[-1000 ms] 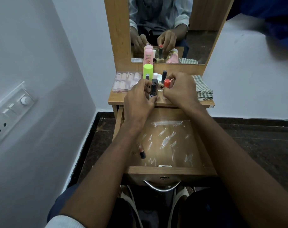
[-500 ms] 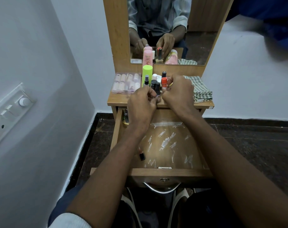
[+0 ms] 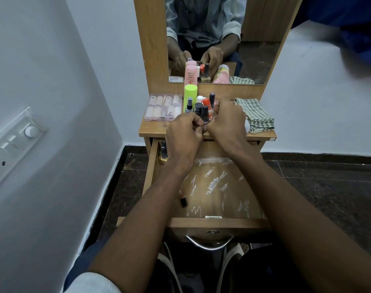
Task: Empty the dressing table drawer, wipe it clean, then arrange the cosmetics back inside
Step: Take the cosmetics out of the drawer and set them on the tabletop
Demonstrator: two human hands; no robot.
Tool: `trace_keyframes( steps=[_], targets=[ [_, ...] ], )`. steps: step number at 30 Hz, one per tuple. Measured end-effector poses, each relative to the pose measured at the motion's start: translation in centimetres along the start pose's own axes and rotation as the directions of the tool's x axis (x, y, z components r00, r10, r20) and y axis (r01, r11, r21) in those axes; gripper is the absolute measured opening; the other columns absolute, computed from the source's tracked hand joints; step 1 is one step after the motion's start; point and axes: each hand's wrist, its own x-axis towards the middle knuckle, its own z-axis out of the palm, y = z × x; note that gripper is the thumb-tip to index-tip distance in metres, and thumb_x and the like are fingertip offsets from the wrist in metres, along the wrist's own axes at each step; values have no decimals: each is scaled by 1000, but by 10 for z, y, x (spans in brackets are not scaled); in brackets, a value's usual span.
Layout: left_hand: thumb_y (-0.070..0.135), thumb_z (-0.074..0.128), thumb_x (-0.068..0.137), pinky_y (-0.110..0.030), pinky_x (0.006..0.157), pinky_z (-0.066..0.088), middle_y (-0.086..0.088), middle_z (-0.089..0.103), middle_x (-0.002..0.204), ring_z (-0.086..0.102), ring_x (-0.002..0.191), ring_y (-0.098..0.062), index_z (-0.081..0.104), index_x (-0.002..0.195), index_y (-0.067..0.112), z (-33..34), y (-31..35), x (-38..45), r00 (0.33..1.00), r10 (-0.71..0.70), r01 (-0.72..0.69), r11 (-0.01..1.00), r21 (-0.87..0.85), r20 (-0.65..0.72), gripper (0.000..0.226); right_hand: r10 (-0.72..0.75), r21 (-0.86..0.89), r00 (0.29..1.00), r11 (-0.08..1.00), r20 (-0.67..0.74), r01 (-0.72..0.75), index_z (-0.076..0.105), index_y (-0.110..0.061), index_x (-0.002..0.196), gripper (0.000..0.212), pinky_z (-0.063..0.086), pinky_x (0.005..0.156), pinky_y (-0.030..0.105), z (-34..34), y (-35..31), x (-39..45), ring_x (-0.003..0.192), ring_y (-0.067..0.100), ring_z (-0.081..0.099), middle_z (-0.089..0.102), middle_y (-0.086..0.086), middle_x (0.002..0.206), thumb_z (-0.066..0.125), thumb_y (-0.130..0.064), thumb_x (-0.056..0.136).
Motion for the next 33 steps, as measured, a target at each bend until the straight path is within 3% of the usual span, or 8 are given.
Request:
trace_keyframes(
  steps=[7, 9, 12, 16, 21, 28, 33],
  targets=[
    [12, 84, 84, -35, 79, 61, 9, 75, 93, 70, 86, -11, 74, 90, 25, -1, 1, 0, 1000, -8, 8, 1000, 2, 4, 17, 1, 6, 1000, 1000, 17, -1, 60, -7, 111, 39, 33, 63, 29, 5, -1, 5, 93, 27, 60, 58, 2, 90, 80, -5, 78],
    [12, 84, 84, -34, 80, 61, 9, 74, 93, 69, 86, -10, 74, 90, 25, -1, 1, 0, 1000, -5, 5, 1000, 8, 2, 17, 6, 24, 1000, 1000, 8, -7, 56, -8, 115, 46, 31, 55, 28, 7, -1, 5, 89, 23, 58, 60, 1, 92, 83, -10, 78],
    [12, 83, 84, -33, 80, 60, 9, 74, 93, 69, 86, -10, 75, 91, 24, -1, 2, -1, 1000, -1, 1, 1000, 11, 1, 17, 5, 66, 1000, 998, -25, -3, 50, -10, 119, 55, 37, 60, 28, 8, -1, 2, 88, 20, 57, 66, 5, 101, 85, -10, 76],
    [12, 83, 84, -37, 80, 61, 8, 75, 92, 70, 85, -12, 76, 90, 24, -1, 1, 0, 1000, -5, 5, 1000, 2, 1, 15, 7, 48, 999, 999, -47, -4, 54, -9, 117, 49, 32, 52, 21, 8, 0, -3, 84, 21, 62, 67, 6, 96, 82, -1, 77],
    [15, 85, 83, -38, 78, 61, 8, 75, 92, 71, 84, -12, 77, 89, 23, 0, 0, 0, 1000, 5, -5, 1000, 0, 8, 13, 40, -19, 997, 999, -71, -42, 59, -7, 122, 50, 39, 65, 27, 4, -1, -6, 96, 24, 66, 71, 8, 105, 85, -9, 80],
    [12, 83, 83, -37, 77, 61, 7, 76, 92, 71, 84, -13, 78, 89, 22, -1, -1, 0, 1000, 12, -12, 1000, 0, 11, 13, 70, 4, 994, 998, -82, -70, 55, -6, 129, 65, 45, 65, 26, 8, -3, -8, 100, 25, 71, 73, 9, 109, 91, -12, 75],
    [12, 84, 83, -36, 77, 62, 8, 77, 89, 71, 82, -11, 79, 90, 22, -7, -2, 0, 999, 12, -12, 1000, -4, 33, 13, 52, -12, 997, 999, -63, -53, 55, -6, 128, 63, 42, 68, 27, 0, -5, -14, 101, 28, 70, 73, 11, 110, 91, -16, 77]
  ],
)
